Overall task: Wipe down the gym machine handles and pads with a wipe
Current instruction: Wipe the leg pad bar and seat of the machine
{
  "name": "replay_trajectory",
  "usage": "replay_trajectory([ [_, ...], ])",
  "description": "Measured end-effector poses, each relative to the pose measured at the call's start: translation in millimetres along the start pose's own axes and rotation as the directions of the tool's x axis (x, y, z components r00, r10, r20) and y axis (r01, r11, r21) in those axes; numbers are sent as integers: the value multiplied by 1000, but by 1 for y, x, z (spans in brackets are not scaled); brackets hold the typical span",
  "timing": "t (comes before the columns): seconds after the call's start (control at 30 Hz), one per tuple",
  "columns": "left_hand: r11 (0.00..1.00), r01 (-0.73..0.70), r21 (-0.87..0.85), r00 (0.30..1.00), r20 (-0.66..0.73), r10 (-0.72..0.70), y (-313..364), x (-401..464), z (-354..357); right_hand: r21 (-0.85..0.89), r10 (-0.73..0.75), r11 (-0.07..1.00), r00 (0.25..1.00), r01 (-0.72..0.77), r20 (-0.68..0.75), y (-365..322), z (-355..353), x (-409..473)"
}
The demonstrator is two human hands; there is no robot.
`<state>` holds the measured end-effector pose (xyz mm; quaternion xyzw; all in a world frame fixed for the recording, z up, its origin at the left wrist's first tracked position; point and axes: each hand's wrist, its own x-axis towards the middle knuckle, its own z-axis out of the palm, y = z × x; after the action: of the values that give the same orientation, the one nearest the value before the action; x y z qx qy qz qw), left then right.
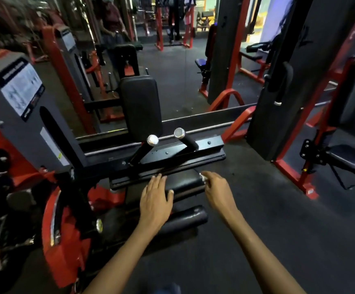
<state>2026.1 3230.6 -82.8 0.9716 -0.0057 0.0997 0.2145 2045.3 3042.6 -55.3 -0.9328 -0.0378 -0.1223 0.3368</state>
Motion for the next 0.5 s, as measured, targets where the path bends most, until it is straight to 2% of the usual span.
replay_trajectory([
  [0.2,999,34,14,999,18,-34,11,27,33,81,39,996,998,-43,51,30,4,43],
  [0.4,994,103,-48,995,-15,-103,21,83,58,128,94,985,984,-114,152,58,2,100],
  [0.5,994,100,-43,994,-37,-101,22,118,70,153,97,981,984,-120,146,65,1,126],
])
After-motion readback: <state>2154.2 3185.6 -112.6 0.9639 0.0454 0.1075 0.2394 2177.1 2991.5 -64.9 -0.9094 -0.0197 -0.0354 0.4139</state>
